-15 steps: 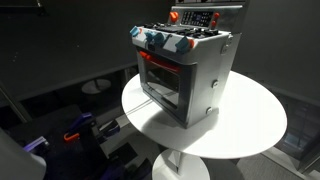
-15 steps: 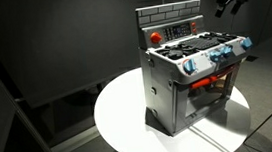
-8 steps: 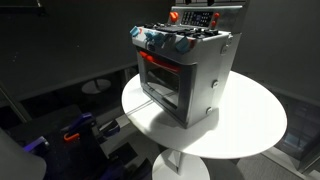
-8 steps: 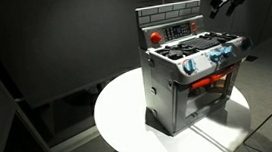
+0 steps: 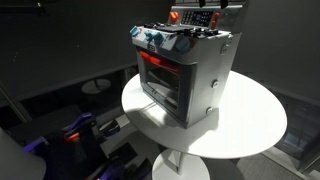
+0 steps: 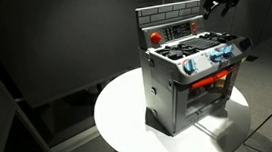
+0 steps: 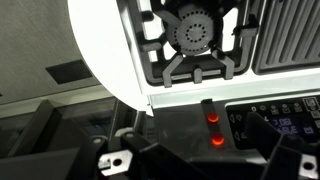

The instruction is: Press a button on the right side of the stove

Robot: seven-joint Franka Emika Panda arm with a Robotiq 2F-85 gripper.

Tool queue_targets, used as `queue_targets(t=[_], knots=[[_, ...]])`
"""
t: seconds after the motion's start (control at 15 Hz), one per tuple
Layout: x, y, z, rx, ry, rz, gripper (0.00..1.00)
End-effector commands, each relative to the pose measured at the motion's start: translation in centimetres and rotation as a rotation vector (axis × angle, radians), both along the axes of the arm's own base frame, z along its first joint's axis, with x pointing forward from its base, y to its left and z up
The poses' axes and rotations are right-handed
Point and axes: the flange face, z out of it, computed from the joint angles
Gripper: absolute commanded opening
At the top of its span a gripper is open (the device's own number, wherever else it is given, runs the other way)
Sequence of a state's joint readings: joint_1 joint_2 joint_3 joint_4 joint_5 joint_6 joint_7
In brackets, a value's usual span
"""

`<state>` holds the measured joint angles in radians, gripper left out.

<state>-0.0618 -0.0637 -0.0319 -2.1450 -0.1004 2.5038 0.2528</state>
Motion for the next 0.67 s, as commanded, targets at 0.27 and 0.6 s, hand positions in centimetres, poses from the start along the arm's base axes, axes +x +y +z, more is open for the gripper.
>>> queue_targets(t=[0.27,0.6], knots=[[3.3,-1.1,-0.9,-0.024,0.000,-0.087,1.00],[4.8,-1.4,-1.5,-0.024,0.004,-0.114,1.00]])
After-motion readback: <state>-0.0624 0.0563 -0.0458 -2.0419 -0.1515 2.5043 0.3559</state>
